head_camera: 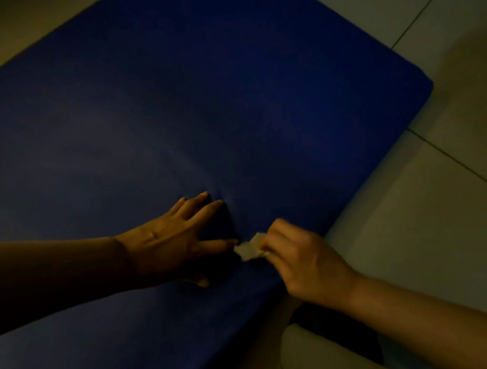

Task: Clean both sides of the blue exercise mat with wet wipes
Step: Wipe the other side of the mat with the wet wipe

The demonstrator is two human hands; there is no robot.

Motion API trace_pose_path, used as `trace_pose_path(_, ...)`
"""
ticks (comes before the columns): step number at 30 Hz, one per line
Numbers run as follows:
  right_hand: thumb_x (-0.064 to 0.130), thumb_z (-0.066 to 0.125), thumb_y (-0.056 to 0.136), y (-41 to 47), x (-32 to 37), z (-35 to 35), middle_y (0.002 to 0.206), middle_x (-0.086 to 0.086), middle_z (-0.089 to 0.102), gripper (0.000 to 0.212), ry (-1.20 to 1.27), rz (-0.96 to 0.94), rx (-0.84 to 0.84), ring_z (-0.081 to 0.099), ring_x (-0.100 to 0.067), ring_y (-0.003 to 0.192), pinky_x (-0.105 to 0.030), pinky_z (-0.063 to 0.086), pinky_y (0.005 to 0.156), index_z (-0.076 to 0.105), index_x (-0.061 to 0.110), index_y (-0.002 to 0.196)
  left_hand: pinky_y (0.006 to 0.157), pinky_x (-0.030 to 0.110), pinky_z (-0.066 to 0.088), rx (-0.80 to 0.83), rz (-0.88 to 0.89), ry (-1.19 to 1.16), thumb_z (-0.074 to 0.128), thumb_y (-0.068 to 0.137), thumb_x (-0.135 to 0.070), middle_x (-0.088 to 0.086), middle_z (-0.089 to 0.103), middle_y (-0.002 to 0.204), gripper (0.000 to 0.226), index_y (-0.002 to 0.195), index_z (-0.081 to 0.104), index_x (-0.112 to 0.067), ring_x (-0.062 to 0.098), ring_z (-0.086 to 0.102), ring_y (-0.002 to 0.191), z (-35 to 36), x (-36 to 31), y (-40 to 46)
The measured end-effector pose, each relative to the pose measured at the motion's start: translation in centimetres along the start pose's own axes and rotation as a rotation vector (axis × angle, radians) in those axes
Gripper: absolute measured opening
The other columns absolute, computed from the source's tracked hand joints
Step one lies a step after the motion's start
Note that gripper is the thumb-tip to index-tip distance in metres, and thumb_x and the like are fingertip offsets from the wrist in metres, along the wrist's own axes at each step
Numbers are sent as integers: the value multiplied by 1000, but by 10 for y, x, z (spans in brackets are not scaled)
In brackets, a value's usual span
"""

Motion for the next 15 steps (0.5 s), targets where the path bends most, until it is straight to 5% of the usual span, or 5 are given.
trace_pose_path(3,11,50,85,12,-38,-34,86,-3,53,12,-38,119,-192,55,-17,74,-21,46,69,55,20,90,95,62,43,-92,93,-50,29,90,-65,19,48,141,53,120,49,-27,33,40,134,-12,-16,3)
trace_pose_path(6,8,52,82,9,-51,-51,89,2,52,16,-41,240,-306,54,-11,77,-17,44,72,56,19,93,95,42,51,-177,190,-152,36,93,-54,10,55,137,39,106,48,-19,25,55,123,-23,-32,12)
trace_pose_path(9,0,56,76,-5,-12,-18,86,0,51,25,-5,133,-156,52,-17,74,-29,48,70,53,20,91,80,32,58,-194,187,-220,43,92,-45,4,58,126,33,109,52,-18,23,62,104,-29,-31,22)
trace_pose_path(12,0,55,78,-15,2,3,85,-4,50,14,24,49,22,53,-23,72,-40,48,65,55,12,84,87,35,54,-184,194,-185,48,91,-48,4,55,129,44,118,58,-15,25,60,107,-27,-29,29)
trace_pose_path(15,10,48,84,-7,-28,-31,84,-2,54,14,5,116,-161,52,-14,75,-23,48,71,54,22,90,99,38,50,-236,177,-94,50,84,-57,8,50,136,66,132,48,-11,26,52,118,-25,-23,34)
Point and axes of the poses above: each hand's wrist, its own y-axis towards the middle knuckle, its own z-axis out of the palm, x = y × z, the point moved 6 cm from there along y, towards the middle knuckle
